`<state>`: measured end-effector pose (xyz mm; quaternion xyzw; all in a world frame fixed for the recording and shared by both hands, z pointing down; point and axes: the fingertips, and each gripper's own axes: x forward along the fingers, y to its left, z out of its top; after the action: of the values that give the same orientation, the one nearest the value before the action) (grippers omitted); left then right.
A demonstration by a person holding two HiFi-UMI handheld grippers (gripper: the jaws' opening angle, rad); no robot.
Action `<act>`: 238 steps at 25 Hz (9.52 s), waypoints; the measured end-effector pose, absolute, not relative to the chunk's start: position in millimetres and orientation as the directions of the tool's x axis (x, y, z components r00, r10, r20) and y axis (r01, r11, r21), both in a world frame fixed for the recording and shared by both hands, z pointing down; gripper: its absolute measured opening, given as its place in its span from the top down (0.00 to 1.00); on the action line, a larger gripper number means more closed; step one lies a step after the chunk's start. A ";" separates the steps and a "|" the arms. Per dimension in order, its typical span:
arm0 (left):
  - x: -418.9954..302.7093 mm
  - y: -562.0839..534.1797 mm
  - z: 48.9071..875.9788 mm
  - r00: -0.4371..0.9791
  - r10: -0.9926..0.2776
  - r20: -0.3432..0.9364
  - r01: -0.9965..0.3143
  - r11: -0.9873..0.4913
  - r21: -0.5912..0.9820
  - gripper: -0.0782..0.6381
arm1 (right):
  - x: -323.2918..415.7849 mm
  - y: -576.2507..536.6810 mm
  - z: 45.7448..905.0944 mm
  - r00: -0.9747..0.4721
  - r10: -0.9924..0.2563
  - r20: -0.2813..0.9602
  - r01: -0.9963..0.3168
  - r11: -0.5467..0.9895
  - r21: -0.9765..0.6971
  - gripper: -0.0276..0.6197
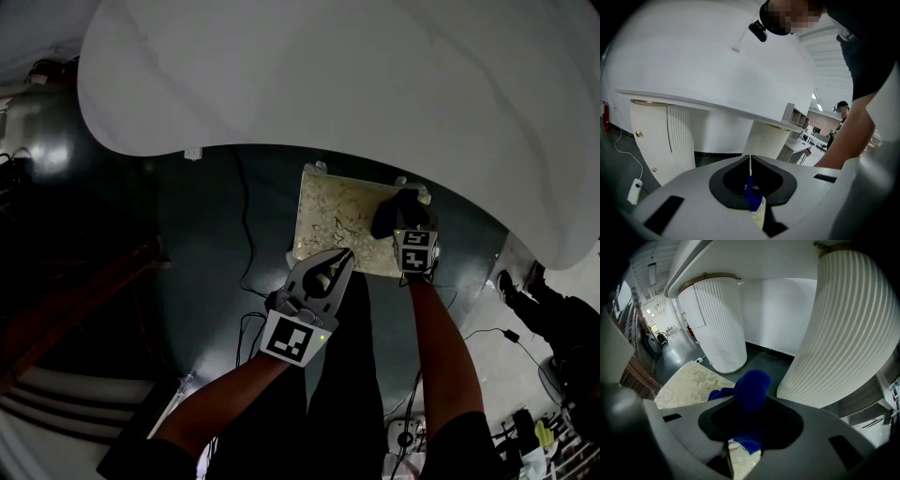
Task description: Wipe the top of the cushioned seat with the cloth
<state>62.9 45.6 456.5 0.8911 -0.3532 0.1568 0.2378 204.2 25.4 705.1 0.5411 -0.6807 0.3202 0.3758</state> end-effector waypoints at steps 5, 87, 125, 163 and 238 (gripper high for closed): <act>69.2 44.9 459.6 0.705 -0.548 0.450 -0.700 -0.640 0.316 0.86 | 229.0 29.8 709.9 -0.104 -0.486 0.868 -0.981 0.192 -0.010 0.72; -140.7 97.5 485.2 0.584 -0.647 0.490 -0.811 -0.470 0.347 0.86 | -48.4 55.7 734.5 -0.259 -0.443 0.858 -0.941 0.315 -0.122 0.71; -15.5 102.5 479.0 0.711 -0.507 0.487 -0.695 -0.610 0.381 0.86 | 78.0 89.5 716.8 -0.197 -0.402 0.894 -0.959 0.267 -0.091 0.69; 108.3 116.5 481.6 0.775 -0.395 0.493 -0.602 -0.700 0.385 0.86 | 207.3 124.4 719.9 -0.157 -0.458 0.875 -0.976 0.208 -0.067 0.70; -162.2 114.6 512.8 0.554 -0.608 0.569 -0.832 -0.396 0.388 0.86 | -112.1 125.1 720.1 -0.424 -0.318 0.848 -0.899 0.265 -0.350 0.72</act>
<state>-162.2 114.6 512.8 0.8178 -0.4402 0.1705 0.3292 -112.1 125.1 720.1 0.4209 -0.7223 0.4362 0.3330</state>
